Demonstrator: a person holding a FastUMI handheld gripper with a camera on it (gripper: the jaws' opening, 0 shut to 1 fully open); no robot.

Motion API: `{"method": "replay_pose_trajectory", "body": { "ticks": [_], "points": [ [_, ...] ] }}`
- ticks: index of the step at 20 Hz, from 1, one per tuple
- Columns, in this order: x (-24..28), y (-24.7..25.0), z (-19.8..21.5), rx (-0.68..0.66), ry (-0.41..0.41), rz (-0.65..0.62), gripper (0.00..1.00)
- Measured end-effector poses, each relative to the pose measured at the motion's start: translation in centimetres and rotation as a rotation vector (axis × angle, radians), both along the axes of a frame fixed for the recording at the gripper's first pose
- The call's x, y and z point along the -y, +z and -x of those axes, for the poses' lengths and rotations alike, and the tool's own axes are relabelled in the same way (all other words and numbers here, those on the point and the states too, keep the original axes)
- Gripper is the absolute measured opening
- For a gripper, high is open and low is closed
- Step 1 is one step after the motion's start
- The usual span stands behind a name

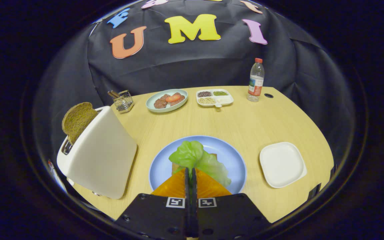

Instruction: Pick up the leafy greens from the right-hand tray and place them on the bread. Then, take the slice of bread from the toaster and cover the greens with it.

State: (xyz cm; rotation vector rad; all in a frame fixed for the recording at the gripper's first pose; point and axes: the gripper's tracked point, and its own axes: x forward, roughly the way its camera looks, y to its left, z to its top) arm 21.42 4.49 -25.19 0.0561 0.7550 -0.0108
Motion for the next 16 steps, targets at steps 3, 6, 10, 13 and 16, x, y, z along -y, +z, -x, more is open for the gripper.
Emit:
{"method": "replay_pose_trajectory", "body": {
  "ticks": [3, 6, 10, 13, 16],
  "points": [
    [-0.8, -2.0, -0.3, -0.04, 0.003, 0.012, 0.0],
    [-1.0, -2.3, -0.5, -0.034, 0.006, 0.031, 0.0],
    [-1.2, -2.9, -0.3, -0.04, 0.015, 0.042, 0.02],
    [-1.2, -2.9, -0.1, -0.043, 0.007, 0.007, 0.03],
    [-1.2, -3.2, 0.4, -0.06, 0.001, -0.035, 0.34]
  ]
}}
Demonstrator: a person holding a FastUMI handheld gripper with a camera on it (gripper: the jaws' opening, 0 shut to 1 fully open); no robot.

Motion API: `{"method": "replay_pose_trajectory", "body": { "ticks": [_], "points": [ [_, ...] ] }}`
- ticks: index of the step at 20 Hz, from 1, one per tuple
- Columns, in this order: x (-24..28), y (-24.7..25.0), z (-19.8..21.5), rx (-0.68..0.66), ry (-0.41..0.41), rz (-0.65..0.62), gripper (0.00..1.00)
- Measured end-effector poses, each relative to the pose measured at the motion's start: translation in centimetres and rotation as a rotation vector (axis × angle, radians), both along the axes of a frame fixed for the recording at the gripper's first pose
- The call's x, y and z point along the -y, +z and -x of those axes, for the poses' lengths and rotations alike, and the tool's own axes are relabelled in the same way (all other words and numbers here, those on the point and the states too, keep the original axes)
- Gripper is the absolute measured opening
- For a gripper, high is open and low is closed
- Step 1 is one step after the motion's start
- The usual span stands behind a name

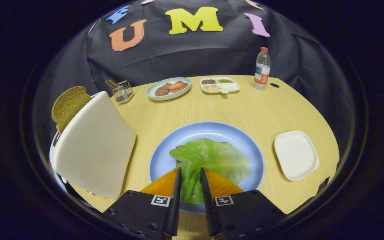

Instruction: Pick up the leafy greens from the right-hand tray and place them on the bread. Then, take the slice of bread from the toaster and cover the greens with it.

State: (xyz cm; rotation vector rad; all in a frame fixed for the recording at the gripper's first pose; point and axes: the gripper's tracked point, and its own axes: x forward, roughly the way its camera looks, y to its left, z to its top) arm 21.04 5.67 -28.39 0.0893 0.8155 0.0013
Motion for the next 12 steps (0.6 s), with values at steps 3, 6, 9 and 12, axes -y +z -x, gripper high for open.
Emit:
{"method": "replay_pose_trajectory", "body": {
  "ticks": [3, 6, 9, 12],
  "points": [
    [0.2, 0.1, 0.6, -0.002, -0.009, -0.021, 0.34],
    [0.2, 1.2, 1.4, 0.018, -0.015, -0.014, 0.58],
    [-0.1, 2.7, 2.7, 0.057, -0.006, -0.02, 0.83],
    [-0.4, 4.1, 3.7, 0.092, -0.018, -0.034, 0.92]
  ]
}}
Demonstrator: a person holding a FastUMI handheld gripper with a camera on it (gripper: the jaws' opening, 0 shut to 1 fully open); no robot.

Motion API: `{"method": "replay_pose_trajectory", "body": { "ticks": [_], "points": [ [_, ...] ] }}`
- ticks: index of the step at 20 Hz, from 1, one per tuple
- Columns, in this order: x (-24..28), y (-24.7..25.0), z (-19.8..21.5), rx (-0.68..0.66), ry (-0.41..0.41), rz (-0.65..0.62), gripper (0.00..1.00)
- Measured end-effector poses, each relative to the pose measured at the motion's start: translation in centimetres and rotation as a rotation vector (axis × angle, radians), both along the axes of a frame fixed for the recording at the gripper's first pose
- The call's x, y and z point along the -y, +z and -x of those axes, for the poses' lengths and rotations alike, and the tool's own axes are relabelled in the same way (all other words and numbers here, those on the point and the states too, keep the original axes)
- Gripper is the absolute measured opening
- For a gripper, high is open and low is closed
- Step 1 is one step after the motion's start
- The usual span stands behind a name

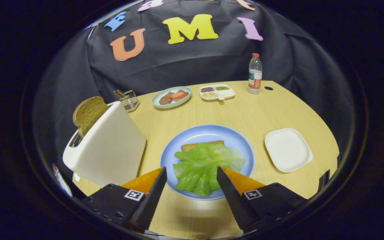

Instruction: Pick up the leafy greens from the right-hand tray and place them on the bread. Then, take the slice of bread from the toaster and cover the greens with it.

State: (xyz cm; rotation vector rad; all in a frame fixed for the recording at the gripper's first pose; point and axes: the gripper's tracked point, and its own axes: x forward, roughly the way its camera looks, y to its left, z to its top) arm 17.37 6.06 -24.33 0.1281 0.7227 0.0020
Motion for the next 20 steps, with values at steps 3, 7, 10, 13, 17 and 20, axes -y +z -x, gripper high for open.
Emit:
{"method": "replay_pose_trajectory", "body": {
  "ticks": [3, 7, 10, 13, 17, 20],
  "points": [
    [-0.2, 1.3, 1.1, 0.023, -0.021, 0.016, 0.96],
    [-1.4, 5.0, 2.8, 0.079, -0.033, 0.043, 0.96],
    [-2.6, 7.8, 4.0, 0.11, -0.044, 0.053, 0.96],
    [-4.6, 10.9, 4.4, 0.158, -0.028, 0.068, 0.96],
    [-7.9, 13.9, 3.9, 0.197, 0.012, 0.083, 0.96],
    [-10.4, 15.5, 2.8, 0.213, 0.041, 0.094, 0.96]
  ]
}}
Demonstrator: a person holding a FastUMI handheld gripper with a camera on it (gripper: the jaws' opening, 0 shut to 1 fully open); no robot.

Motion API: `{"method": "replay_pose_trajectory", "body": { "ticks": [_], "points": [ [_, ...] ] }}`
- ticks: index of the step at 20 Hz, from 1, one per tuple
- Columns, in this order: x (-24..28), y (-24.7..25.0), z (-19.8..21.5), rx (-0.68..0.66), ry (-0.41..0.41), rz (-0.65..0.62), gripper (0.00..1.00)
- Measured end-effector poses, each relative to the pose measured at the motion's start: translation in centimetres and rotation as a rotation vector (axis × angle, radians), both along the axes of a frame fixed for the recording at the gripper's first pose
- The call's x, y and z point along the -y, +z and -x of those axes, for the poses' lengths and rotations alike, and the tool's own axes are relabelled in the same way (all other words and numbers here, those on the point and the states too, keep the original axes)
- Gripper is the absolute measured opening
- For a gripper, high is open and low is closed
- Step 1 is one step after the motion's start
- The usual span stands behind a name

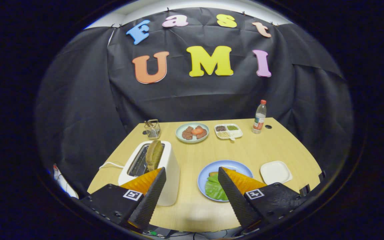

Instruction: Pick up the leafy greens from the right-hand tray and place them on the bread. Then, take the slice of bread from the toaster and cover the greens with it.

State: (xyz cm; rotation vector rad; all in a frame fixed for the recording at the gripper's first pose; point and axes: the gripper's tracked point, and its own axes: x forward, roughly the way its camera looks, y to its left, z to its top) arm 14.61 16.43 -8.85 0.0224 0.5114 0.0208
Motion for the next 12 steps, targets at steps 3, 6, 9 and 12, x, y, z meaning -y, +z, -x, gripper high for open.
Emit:
{"method": "replay_pose_trajectory", "body": {
  "ticks": [3, 6, 9, 12],
  "points": [
    [-2.1, 0.8, -1.8, 0.004, 0.026, -0.007, 0.96],
    [-4.0, 0.5, -3.9, -0.017, 0.053, -0.021, 0.96],
    [-6.0, -0.1, -6.9, -0.039, 0.072, -0.022, 0.96],
    [-7.8, -2.2, -9.7, -0.084, 0.084, -0.016, 0.96]
  ]
}}
